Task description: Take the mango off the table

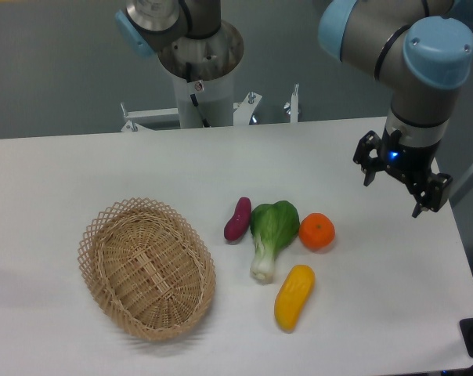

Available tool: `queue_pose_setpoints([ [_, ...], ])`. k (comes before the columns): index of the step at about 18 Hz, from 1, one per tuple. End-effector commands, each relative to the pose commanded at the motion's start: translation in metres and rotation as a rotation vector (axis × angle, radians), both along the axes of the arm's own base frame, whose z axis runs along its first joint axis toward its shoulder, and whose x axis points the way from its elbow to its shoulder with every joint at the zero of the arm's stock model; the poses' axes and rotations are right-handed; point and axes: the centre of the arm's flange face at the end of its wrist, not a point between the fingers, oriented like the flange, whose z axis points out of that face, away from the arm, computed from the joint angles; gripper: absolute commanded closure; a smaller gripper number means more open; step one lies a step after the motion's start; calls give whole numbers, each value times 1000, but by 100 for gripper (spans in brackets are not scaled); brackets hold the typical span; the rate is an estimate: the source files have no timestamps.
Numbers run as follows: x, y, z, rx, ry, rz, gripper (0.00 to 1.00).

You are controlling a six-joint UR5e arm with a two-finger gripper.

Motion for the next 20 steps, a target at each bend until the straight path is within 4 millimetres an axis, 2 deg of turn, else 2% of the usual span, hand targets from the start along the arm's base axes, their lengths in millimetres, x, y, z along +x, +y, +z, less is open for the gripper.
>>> queue_pose_setpoints([
  [5,4,7,-13,97,-36,80,0],
  [7,9,11,-25,123,-65,148,0],
  [11,18,33,-41,140,-78,191,0],
  [15,21,51,-73,118,-126,225,0],
  [20,26,85,-118,128,-134,261,0],
])
